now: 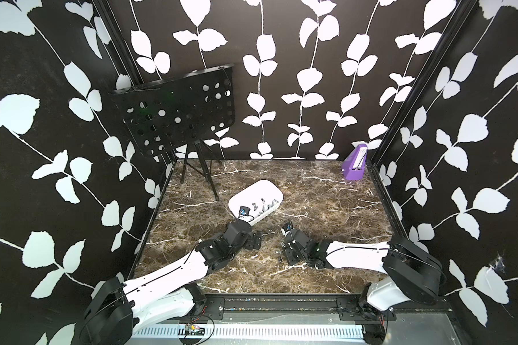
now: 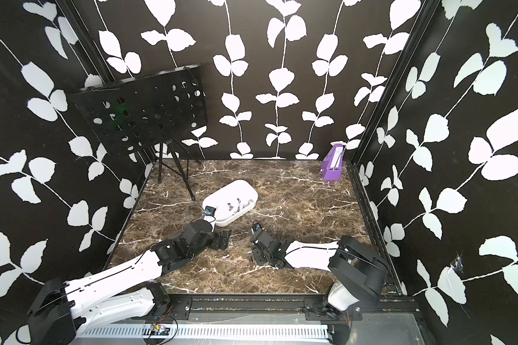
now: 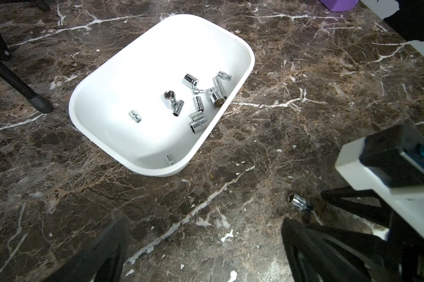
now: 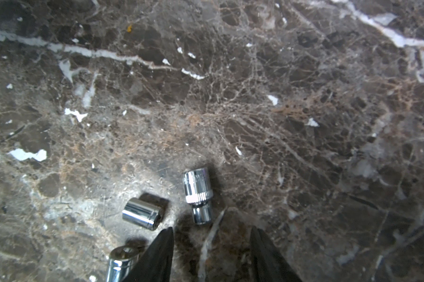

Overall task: Put the socket on the desktop into the storage box
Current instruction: Pick up the socket head from the center of the board.

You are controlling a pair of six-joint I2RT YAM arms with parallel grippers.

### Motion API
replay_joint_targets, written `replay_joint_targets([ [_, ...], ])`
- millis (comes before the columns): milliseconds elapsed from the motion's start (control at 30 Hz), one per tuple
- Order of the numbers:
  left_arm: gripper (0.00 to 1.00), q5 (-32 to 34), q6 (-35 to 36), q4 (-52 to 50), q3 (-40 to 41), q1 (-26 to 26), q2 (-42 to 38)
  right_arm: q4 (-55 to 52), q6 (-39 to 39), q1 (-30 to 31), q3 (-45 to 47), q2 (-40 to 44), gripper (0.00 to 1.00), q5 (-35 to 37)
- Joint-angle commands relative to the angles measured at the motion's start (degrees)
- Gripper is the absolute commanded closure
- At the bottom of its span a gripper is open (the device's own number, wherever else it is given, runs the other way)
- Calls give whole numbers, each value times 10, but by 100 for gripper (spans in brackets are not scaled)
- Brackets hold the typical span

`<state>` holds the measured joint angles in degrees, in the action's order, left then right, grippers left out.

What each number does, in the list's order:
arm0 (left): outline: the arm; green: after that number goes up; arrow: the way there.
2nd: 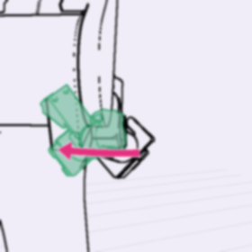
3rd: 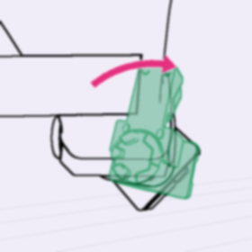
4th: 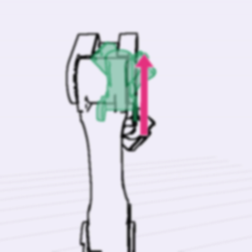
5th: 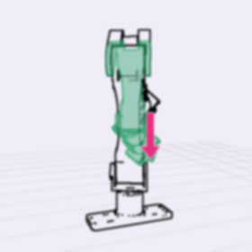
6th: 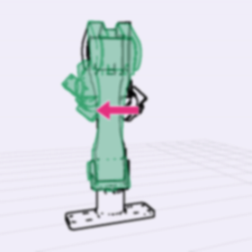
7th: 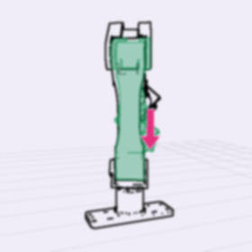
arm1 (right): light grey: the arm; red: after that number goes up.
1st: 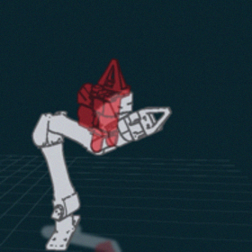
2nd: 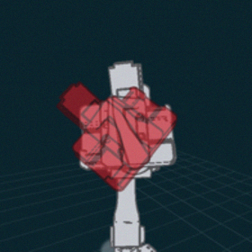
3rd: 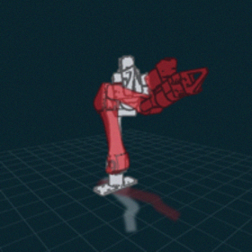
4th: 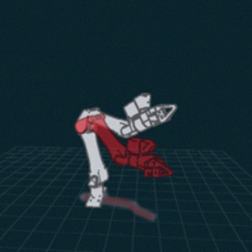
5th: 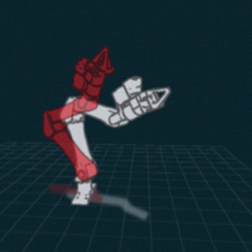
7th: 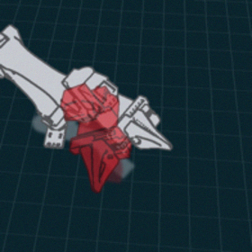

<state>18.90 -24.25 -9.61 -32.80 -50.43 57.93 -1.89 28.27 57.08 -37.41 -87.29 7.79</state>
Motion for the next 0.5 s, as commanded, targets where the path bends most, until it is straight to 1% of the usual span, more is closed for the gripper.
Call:
replay_joint_targets([
  [0,3,8,-2,-4,11,0,-13,12,1,3,-9,-8,47,4],
  [300,3,7,-2,-4,10,0,-7,31,0,4,-24,-39,51,0],
  [400,3,9,-2,-3,10,0,-8,31,-1,4,-33,-58,53,0],
  [467,3,9,-2,-3,10,0,-8,30,-1,4,-38,-64,57,0],
])
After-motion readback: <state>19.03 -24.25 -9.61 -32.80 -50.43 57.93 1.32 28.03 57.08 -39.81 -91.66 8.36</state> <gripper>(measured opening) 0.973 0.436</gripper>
